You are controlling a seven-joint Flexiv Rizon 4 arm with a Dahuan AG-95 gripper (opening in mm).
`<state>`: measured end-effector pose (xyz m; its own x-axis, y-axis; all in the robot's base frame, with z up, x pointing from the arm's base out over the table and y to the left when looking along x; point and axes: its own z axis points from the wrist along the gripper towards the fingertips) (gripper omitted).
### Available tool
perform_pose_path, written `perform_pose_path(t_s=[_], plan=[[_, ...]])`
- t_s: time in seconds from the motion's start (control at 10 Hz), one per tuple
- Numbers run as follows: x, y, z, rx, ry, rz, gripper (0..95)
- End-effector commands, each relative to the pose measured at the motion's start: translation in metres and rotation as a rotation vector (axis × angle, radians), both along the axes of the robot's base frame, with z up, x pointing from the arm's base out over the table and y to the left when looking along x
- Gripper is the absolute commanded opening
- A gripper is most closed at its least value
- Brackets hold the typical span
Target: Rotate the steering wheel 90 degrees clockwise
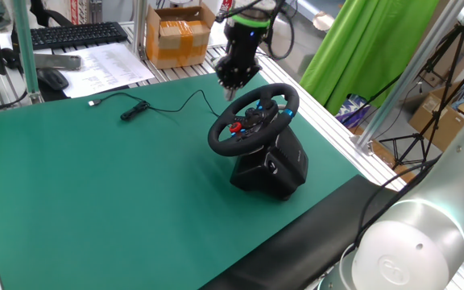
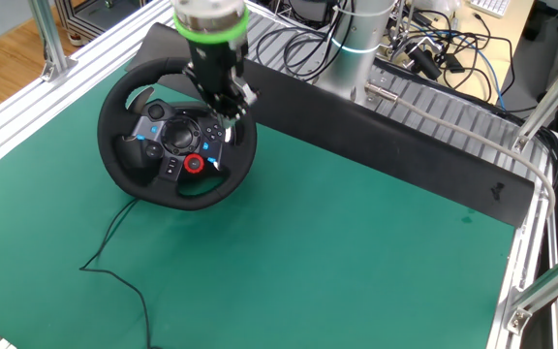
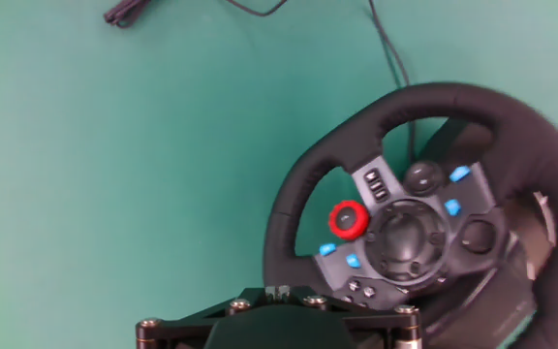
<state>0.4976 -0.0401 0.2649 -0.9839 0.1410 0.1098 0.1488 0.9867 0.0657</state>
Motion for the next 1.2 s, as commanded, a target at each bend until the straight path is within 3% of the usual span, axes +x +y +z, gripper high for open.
perform_pose_path(t_s=[0.1, 0.2, 0.4, 0.5, 0.8, 0.9, 1.0, 1.2], plan=[[0.0002, -0.0001, -0.0007, 0.000, -0.002, -0.001, 0.0], [0.0002, -0.0001, -0.0007, 0.001, -0.002, 0.000, 0.0], [0.0002, -0.0001, -0.0007, 0.172, 0.004, -0.145, 0.0], [0.0002, -0.0001, -0.0007, 0.158, -0.018, -0.172, 0.0], [0.0002, -0.0001, -0.0007, 0.165, -0.023, -0.249, 0.0], [0.0002, -0.0001, -0.0007, 0.162, -0.040, -0.287, 0.0], [0.0002, -0.0001, -0.0007, 0.149, -0.063, -0.319, 0.0], [0.0002, -0.0001, -0.0007, 0.086, -0.070, -0.337, 0.0]])
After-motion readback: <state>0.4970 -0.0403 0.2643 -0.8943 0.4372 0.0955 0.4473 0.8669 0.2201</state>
